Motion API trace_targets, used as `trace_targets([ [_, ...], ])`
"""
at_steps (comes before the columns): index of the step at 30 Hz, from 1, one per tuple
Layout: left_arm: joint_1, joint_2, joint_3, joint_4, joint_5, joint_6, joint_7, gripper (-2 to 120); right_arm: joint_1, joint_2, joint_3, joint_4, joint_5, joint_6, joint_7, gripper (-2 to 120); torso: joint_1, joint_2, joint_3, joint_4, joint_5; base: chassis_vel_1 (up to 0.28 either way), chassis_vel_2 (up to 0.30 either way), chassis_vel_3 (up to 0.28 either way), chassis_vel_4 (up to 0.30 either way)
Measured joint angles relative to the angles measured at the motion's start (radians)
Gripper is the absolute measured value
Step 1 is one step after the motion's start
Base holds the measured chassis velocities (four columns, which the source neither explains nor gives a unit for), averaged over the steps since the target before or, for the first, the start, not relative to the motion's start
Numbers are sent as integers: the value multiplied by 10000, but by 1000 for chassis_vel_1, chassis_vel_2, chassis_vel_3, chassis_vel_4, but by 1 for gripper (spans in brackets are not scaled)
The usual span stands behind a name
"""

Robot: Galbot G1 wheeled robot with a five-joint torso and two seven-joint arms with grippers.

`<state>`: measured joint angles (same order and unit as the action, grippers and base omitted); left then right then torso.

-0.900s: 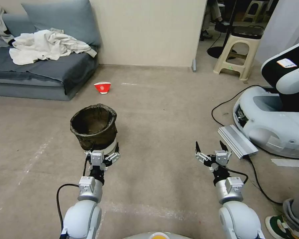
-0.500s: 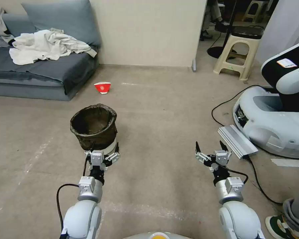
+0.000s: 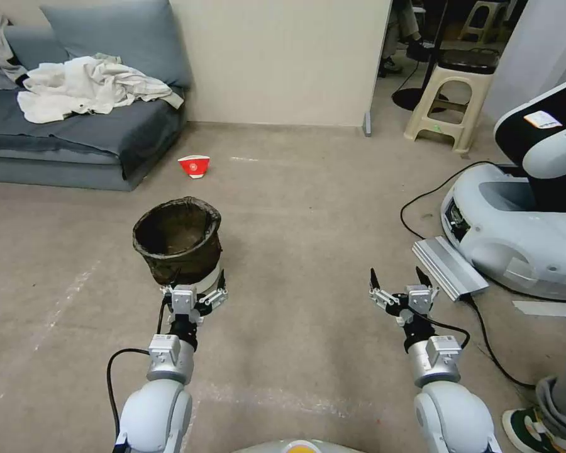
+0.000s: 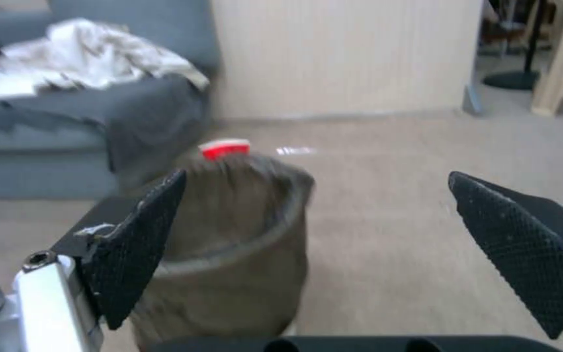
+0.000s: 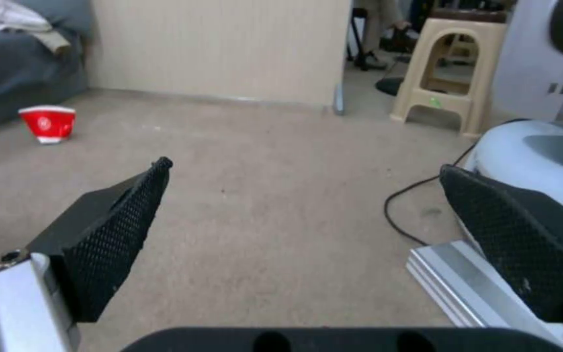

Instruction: Pick up the trash can from the floor.

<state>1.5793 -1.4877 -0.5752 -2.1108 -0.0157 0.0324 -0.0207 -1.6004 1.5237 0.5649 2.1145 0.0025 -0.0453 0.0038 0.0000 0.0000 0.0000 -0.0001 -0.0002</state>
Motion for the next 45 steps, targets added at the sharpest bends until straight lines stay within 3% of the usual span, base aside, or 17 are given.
trace_targets([
  [9,721,327,-627,-2737,-424,859,-533,100,-1219,590,382,2812,116,-1117,166,100,0,0,-1,0,1,0,0,0,0],
  [10,721,327,-627,-2737,-424,859,-533,100,-1219,590,382,2812,116,-1117,166,100,0,0,-1,0,1,0,0,0,0],
  [13,1001,522,-874,-3763,-633,1429,-684,100,-1517,572,516,3268,370,-1618,131,100,-2,1,-1,3,9,0,0,0,0],
  [15,1039,580,-902,-3837,-692,1618,-684,100,-1547,565,547,3291,389,-1683,64,100,-2,1,-1,2,11,0,0,0,0],
  [16,1073,627,-934,-3876,-748,1819,-684,100,-1594,545,636,3312,416,-1819,-105,100,-1,0,-1,1,-6,0,0,0,0],
  [22,1130,633,-1039,-3866,-703,1946,-682,100,-1546,449,698,3179,466,-1867,-225,100,-1,1,-1,1,2,0,0,0,0],
  [45,1208,516,-950,-3241,-176,1572,-721,100,-1370,445,647,2996,519,-1761,-36,100,-1,1,0,0,2,22,26,26,24],
])
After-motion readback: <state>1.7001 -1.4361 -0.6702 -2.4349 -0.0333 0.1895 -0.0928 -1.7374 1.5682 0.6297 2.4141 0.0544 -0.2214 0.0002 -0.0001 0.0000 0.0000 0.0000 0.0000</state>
